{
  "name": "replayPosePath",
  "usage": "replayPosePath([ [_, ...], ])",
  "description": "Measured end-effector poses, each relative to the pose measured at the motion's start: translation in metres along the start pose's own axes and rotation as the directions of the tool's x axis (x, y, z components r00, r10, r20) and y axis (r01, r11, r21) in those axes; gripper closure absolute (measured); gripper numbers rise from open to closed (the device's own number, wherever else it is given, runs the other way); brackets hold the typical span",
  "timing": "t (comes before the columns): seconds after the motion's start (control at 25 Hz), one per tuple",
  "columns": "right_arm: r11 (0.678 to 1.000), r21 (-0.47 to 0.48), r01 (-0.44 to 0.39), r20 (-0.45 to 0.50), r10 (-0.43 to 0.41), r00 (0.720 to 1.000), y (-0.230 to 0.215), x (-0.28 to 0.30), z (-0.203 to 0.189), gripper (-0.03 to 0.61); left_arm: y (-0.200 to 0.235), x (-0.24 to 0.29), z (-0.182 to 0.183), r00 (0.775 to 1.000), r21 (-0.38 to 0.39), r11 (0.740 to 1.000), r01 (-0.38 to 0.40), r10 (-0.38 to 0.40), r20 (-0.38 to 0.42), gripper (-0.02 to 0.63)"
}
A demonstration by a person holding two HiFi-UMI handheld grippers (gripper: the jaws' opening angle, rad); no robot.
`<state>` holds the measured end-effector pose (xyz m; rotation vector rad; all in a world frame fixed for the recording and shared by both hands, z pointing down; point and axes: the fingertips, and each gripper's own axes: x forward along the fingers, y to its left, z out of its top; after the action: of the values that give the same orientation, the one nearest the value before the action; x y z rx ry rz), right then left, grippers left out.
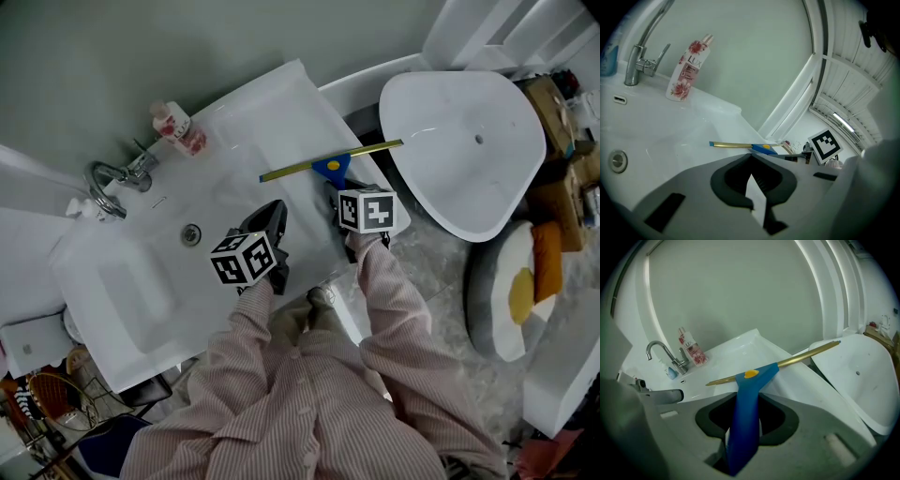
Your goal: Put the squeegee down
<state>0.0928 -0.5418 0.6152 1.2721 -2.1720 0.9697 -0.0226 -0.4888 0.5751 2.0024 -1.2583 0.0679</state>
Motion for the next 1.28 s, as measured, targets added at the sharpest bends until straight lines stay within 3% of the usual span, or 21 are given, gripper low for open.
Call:
replayPosePath([
  [0.56,0.991,-0.093,0.099,0.005,-0.099,0.995,-0.005,0.003,-0.003,0.449,-0.004,-0.002,-0.003,1.0,-0.005,1.0,0.006,-0.006,0.006,0.612],
  [0.8,0.984,-0.107,0.14,0.048,-0.136,0.99,-0.007,-0.003,0.007,0.388,-0.008,-0.005,-0.001,1.0,-0.001,1.0,0.016,-0.016,0.015,0.612],
  [1.28,0.981,-0.163,0.107,0.214,-0.071,0.974,0.017,-0.043,0.027,0.405,-0.037,-0.019,0.009,0.996,0.102,0.991,0.081,-0.085,0.036,0.612],
])
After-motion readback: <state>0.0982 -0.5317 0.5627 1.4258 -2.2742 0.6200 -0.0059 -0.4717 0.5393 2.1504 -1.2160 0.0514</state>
